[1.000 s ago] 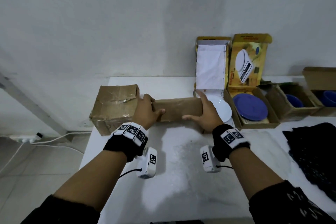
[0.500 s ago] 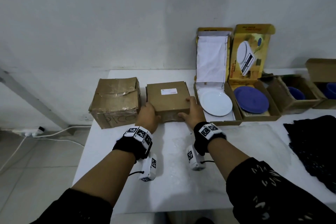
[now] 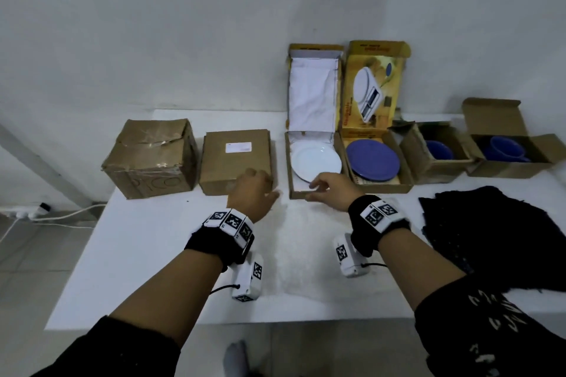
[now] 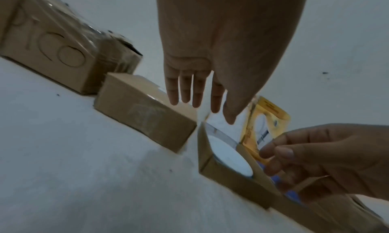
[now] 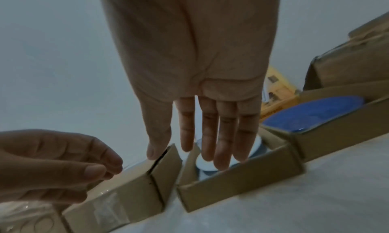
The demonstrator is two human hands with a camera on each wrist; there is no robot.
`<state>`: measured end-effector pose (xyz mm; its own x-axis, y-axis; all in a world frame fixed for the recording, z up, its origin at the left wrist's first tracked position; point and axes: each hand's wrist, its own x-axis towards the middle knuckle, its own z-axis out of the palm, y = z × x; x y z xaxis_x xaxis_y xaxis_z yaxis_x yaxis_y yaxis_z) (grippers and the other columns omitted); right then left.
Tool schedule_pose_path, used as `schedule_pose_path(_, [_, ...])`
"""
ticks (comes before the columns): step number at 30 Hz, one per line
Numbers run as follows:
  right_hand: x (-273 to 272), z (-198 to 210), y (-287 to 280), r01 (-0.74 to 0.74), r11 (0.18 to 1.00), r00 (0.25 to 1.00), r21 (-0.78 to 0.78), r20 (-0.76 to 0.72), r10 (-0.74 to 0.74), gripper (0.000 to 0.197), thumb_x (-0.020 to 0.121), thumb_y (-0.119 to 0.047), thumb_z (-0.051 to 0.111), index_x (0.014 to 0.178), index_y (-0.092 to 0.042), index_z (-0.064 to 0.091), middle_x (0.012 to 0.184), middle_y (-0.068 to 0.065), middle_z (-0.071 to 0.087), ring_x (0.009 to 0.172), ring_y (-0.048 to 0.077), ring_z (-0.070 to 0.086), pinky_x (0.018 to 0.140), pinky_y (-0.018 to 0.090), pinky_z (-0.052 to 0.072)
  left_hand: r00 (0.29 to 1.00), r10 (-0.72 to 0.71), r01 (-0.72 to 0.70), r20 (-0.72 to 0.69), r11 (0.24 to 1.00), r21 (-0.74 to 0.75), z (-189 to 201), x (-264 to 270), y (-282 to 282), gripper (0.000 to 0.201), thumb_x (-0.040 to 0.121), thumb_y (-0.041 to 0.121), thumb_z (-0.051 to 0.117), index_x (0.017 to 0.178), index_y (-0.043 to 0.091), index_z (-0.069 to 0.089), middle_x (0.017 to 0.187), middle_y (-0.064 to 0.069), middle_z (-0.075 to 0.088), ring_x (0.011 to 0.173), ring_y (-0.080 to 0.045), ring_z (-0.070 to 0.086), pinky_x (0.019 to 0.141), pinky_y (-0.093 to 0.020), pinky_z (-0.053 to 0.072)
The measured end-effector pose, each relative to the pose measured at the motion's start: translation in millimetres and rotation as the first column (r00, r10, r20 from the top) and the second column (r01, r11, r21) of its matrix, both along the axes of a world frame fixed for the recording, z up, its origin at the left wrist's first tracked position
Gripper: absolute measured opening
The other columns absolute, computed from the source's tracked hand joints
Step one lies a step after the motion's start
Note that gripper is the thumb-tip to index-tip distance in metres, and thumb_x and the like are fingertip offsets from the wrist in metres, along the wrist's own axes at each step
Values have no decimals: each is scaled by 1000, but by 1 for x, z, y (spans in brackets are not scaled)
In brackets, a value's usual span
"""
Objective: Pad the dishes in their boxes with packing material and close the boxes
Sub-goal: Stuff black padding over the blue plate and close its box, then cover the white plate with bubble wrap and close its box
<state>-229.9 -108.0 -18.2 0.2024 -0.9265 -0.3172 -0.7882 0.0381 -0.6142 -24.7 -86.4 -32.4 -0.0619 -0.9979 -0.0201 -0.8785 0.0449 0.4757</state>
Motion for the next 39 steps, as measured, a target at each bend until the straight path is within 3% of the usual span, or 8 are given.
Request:
schedule_pose_path(3, [-45, -5, 28, -23, 997, 981, 71, -188, 36, 27, 79, -37, 74, 85, -12, 66, 91, 3, 63, 84, 18, 57, 73, 28, 44, 993, -113, 111, 10, 987, 117, -9, -42, 20, 33, 86, 37, 63, 113, 19, 60, 118, -5, 59, 112, -23, 54, 93, -37, 46])
schedule_pose_path(7, [-77, -33, 69, -11, 994, 940, 113, -338, 49, 48, 78, -47, 71, 106, -9, 61, 113, 7, 61, 106, 22, 55, 87, 30, 44, 975, -193, 166, 114, 962, 217, -26, -83, 39, 38, 87, 39, 61, 119, 21, 58, 125, -4, 54, 118, -23, 49, 97, -38, 44])
schedule_pose_path(18, [-88, -81, 100, 16, 992, 970, -126, -238, -46, 20, 89, -25, 60, 101, -9, 58, 111, 10, 53, 98, 26, 55, 82, 32, 45, 940, -212, 142, 268, 956, 257, -57, -114, 43, 48, 83, 42, 65, 125, 24, 52, 122, -3, 55, 114, -24, 50, 94, -36, 41])
schedule_pose_path(23, [-93, -71, 95, 175, 952, 979, -250, -56, -195, 34, 86, -45, 61, 93, -13, 63, 97, 6, 57, 92, 22, 56, 78, 31, 46, 987, -160, 157, -8, 956, 248, -49, -115, 36, 16, 85, 34, 64, 89, 18, 64, 95, -3, 64, 94, -22, 59, 82, -33, 47])
schedule_pose_path(27, [-85, -49, 85, 261, 947, 960, -186, 151, -235, 58, 71, -62, 67, 105, -16, 61, 106, 1, 58, 99, 16, 55, 87, 32, 48, 908, -118, 222, -403, 950, 222, -21, -113, 29, 13, 89, 22, 61, 78, 16, 58, 75, 4, 61, 71, -9, 57, 70, -25, 42])
schedule_pose_path(31, [-70, -17, 67, 250, 968, 918, -16, 322, -231, 44, 75, -37, 77, 103, -12, 57, 97, -3, 58, 91, 13, 57, 77, 22, 44, 783, -217, 312, -583, 948, 66, 6, -110, 15, 22, 90, 17, 61, 70, 19, 52, 71, 4, 53, 67, -3, 47, 69, -22, 38])
schedule_pose_path(35, [-60, 20, 41, 176, 983, 875, -49, 466, -134, 12, 85, -11, 67, 82, -12, 56, 81, 2, 59, 82, 17, 56, 71, 25, 46, 780, -216, 232, -587, 971, -49, 23, -94, 1, 30, 82, 25, 72, 100, 12, 52, 105, 2, 51, 100, -3, 47, 88, -12, 36])
schedule_pose_path(39, [-51, 56, 20, 172, 982, 859, -80, 501, -110, 15, 87, -8, 65, 97, -10, 55, 83, 3, 57, 76, 12, 55, 63, 19, 46, 765, -99, 278, -637, 942, 187, 34, -70, -18, 69, 71, 40, 79, 123, 10, 45, 118, -8, 61, 110, -22, 59, 99, -42, 46])
